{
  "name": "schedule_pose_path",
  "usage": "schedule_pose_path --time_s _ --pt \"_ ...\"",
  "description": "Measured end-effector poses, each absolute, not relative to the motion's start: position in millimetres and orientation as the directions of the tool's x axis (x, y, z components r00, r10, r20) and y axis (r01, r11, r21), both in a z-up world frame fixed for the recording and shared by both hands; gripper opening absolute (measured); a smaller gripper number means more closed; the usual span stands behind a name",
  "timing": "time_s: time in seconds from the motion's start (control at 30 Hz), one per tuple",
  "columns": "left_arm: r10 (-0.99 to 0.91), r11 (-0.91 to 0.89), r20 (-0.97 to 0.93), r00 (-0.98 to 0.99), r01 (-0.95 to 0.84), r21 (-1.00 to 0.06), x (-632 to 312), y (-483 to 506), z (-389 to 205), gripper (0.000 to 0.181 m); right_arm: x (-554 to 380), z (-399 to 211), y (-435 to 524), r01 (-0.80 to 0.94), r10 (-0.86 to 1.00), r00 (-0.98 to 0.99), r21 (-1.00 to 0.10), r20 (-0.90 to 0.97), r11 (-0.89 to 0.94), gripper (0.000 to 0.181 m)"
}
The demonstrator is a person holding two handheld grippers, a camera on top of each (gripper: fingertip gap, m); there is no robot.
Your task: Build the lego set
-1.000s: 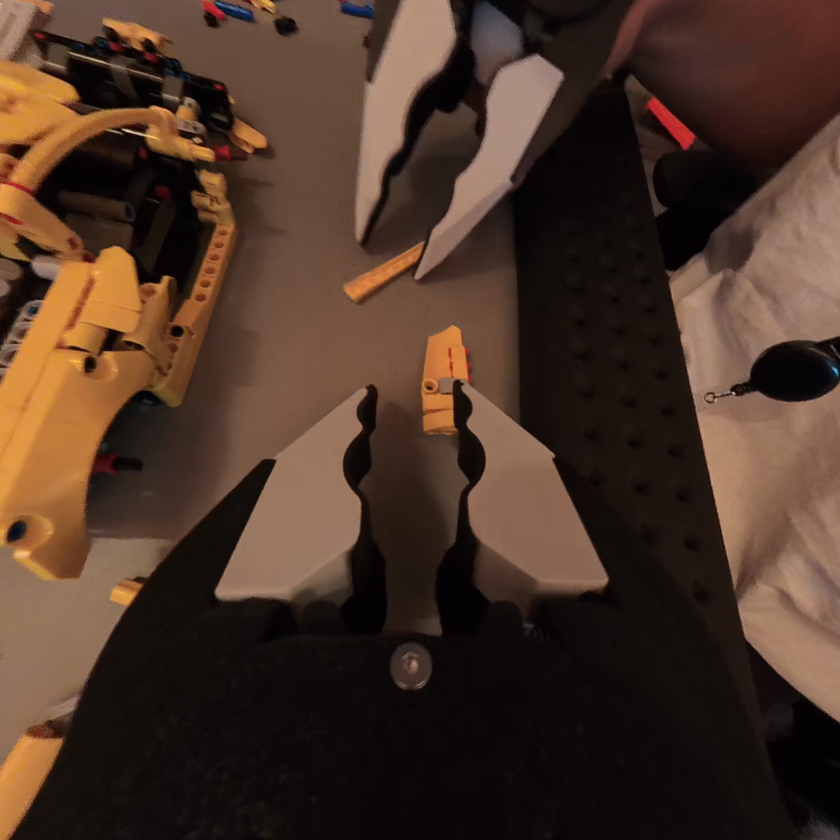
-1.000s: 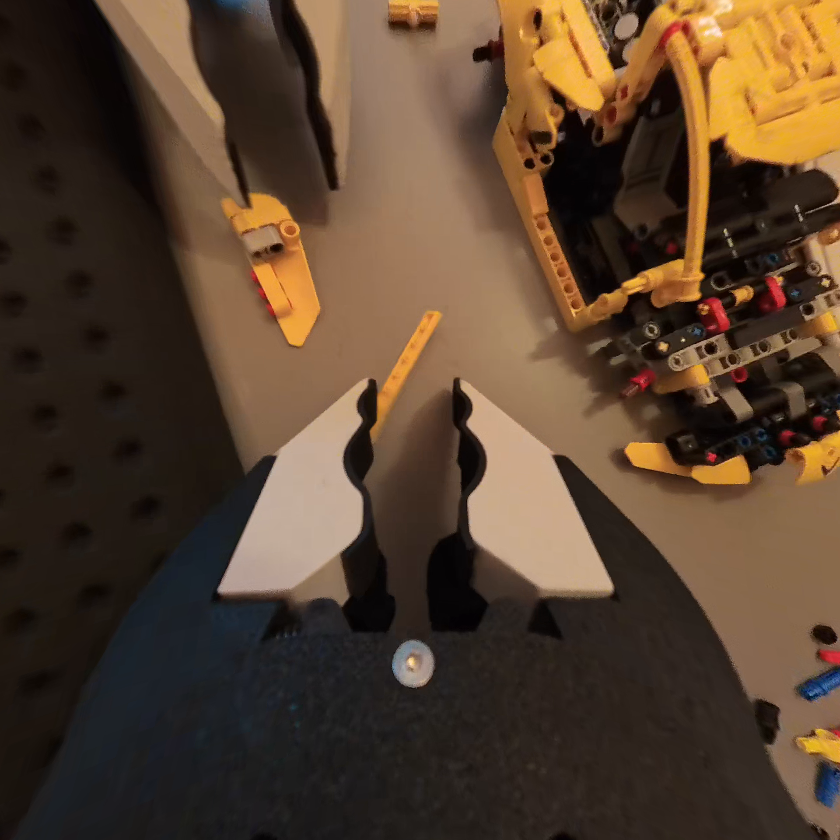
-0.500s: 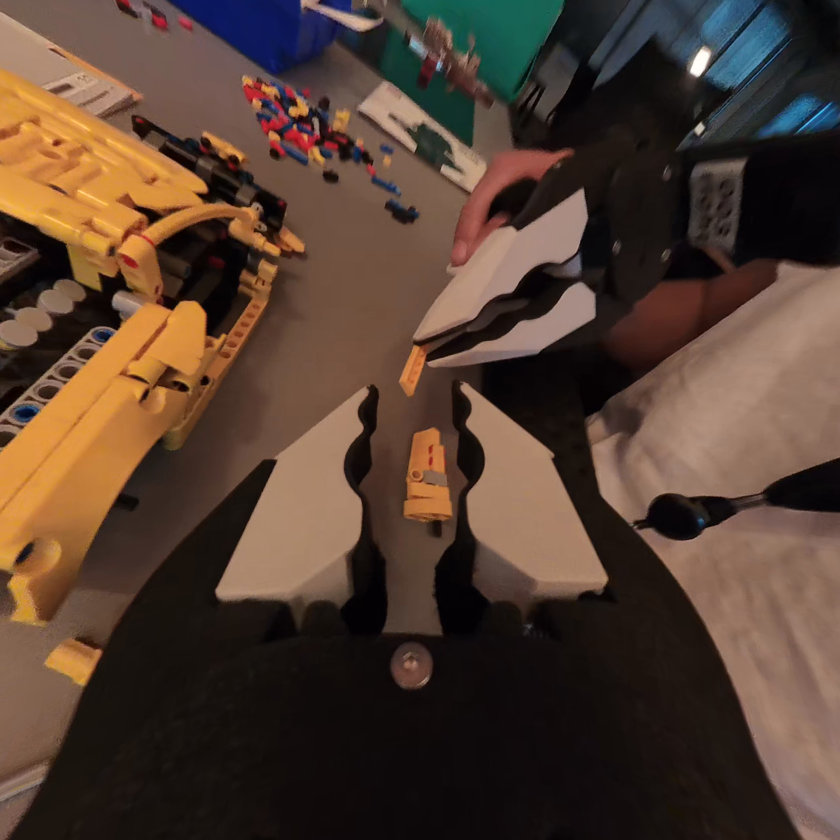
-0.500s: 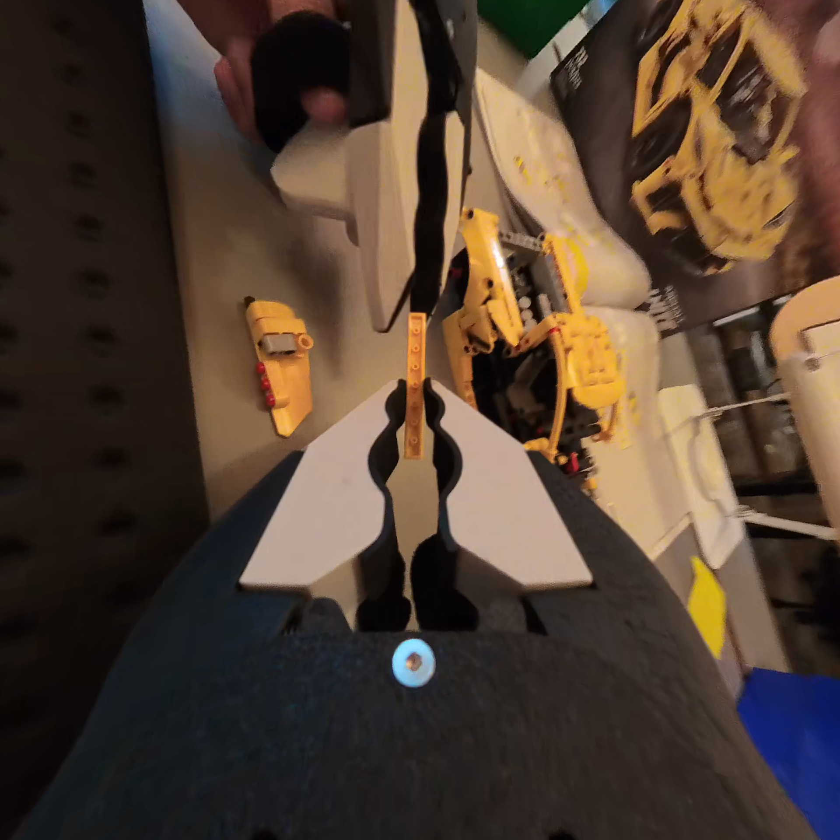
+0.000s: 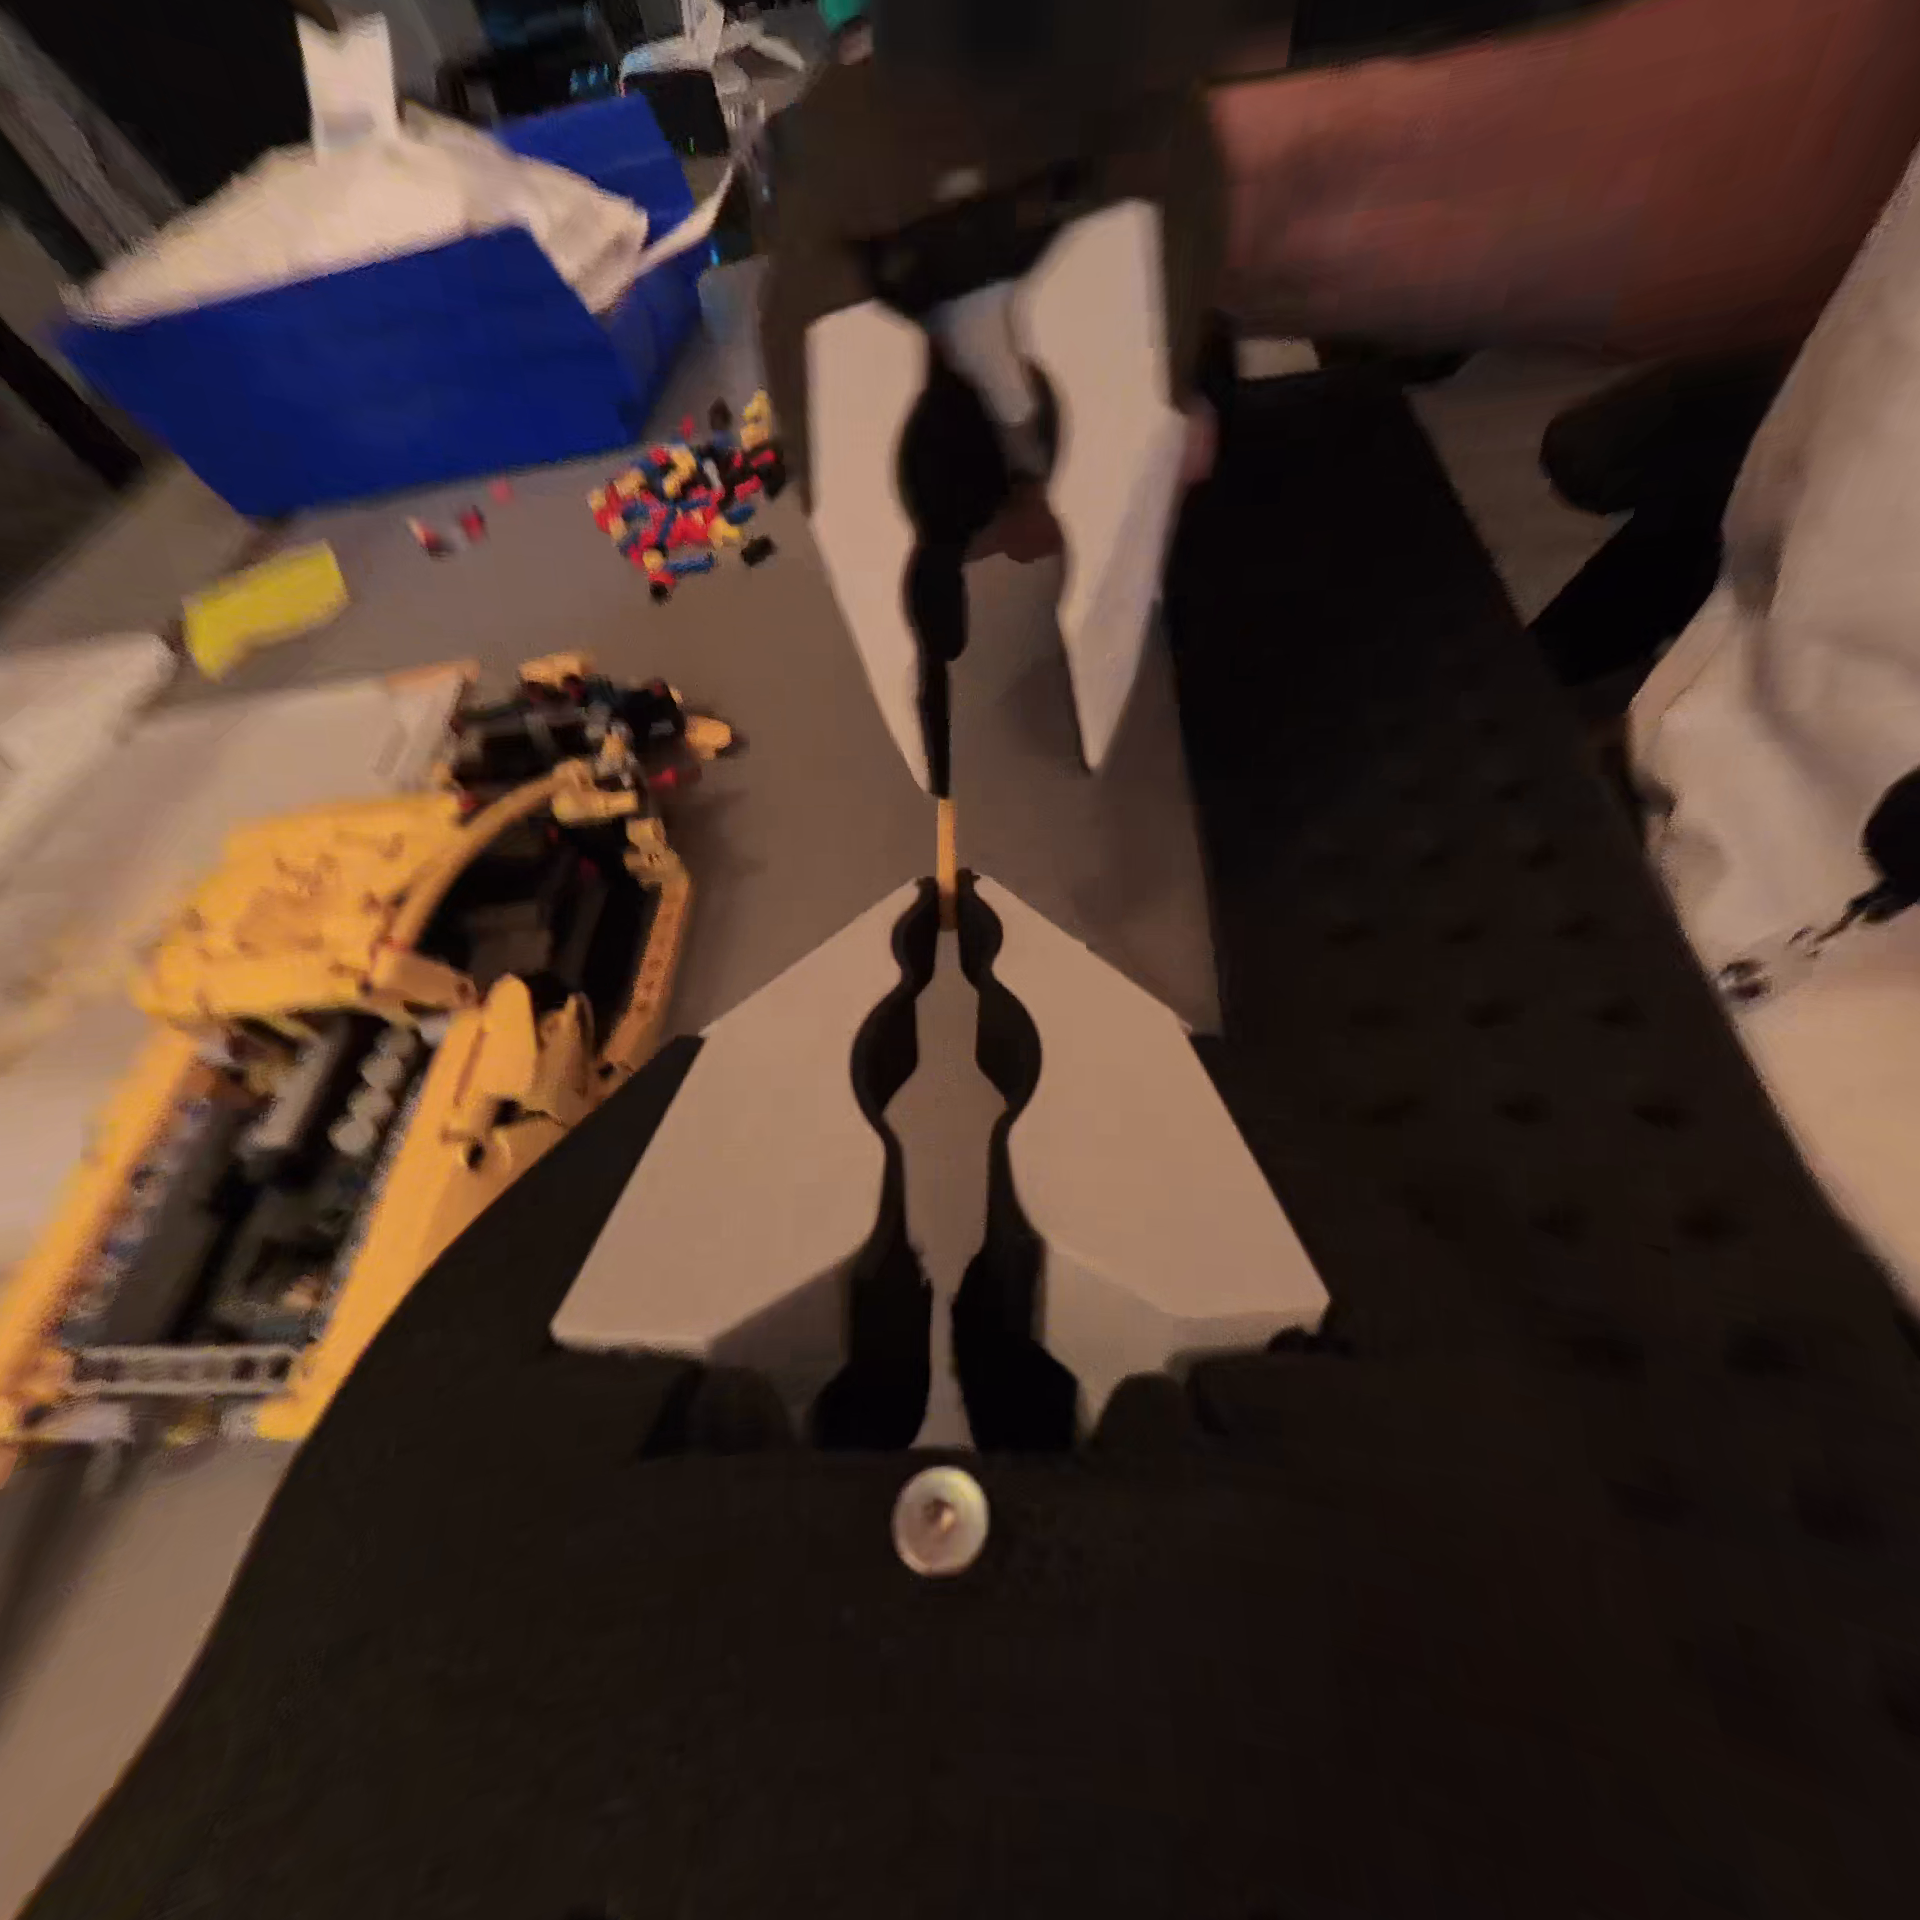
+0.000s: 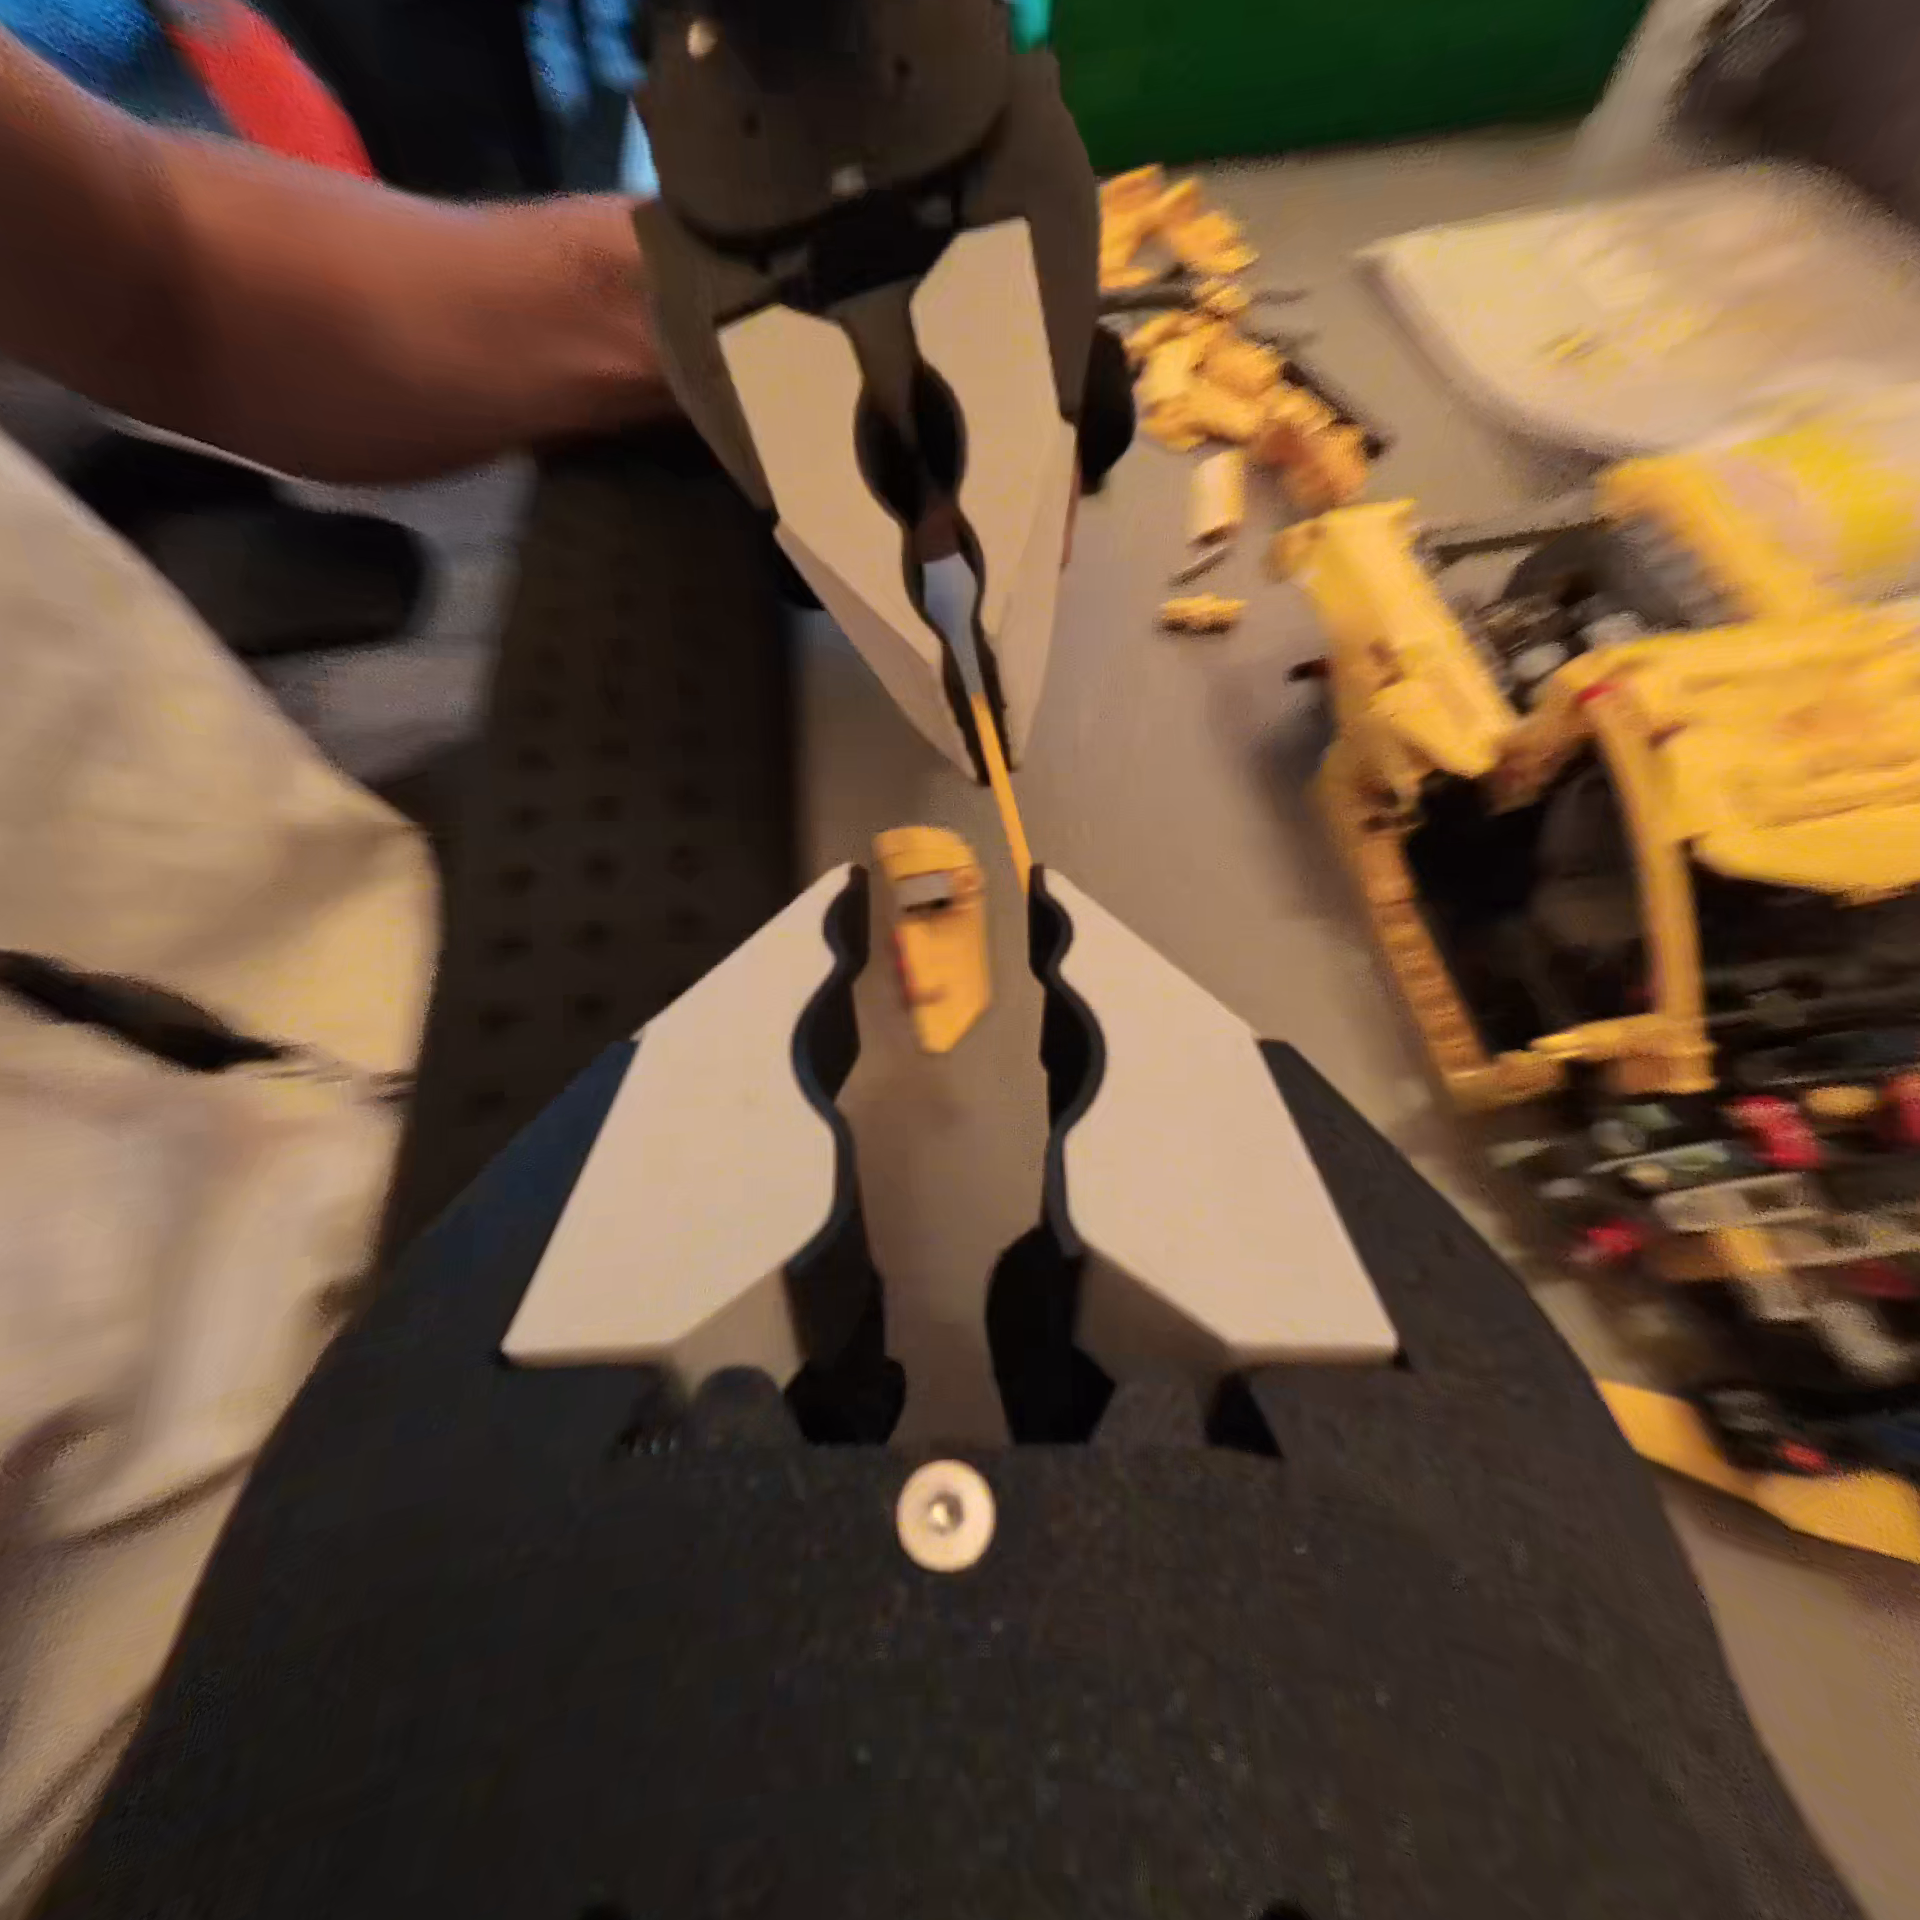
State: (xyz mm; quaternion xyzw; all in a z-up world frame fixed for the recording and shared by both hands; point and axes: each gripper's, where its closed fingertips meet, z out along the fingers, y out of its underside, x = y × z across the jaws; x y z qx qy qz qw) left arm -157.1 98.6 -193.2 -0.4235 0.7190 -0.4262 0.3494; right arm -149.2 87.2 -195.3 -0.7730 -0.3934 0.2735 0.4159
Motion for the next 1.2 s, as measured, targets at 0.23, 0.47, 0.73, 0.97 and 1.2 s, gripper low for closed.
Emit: schedule_pose_path --time_s 0.23,0.47,0.73,0.97,1.2 --pt "-0.741 0.615 -0.530 -0.412 -0.101 -0.782 -158 63 -187 0.003 -137 -191 67 0.369 0.834 0.260 -0.749 -0.486 -0.551 0.020" --pt "-0.668 0.685 -0.593 -0.448 -0.061 -0.726 -159 45 -196 0.003 -150 -198 41 0.498 0.781 0.093 -0.650 -0.618 -0.574 0.019" --pt "-0.627 0.725 -0.624 -0.466 -0.056 -0.687 -159 37 -202 0.003 -154 -204 34 0.544 0.751 0.054 -0.611 -0.658 -0.574 0.015" --pt "-0.624 0.722 -0.614 -0.483 -0.056 -0.689 -160 34 -204 0.003 -154 -205 33 0.580 0.749 0.047 -0.592 -0.661 -0.560 0.015" --pt "-0.624 0.716 -0.598 -0.502 -0.061 -0.696 -161 32 -207 0.003 -155 -208 31 0.611 0.753 0.037 -0.582 -0.657 -0.537 0.012"
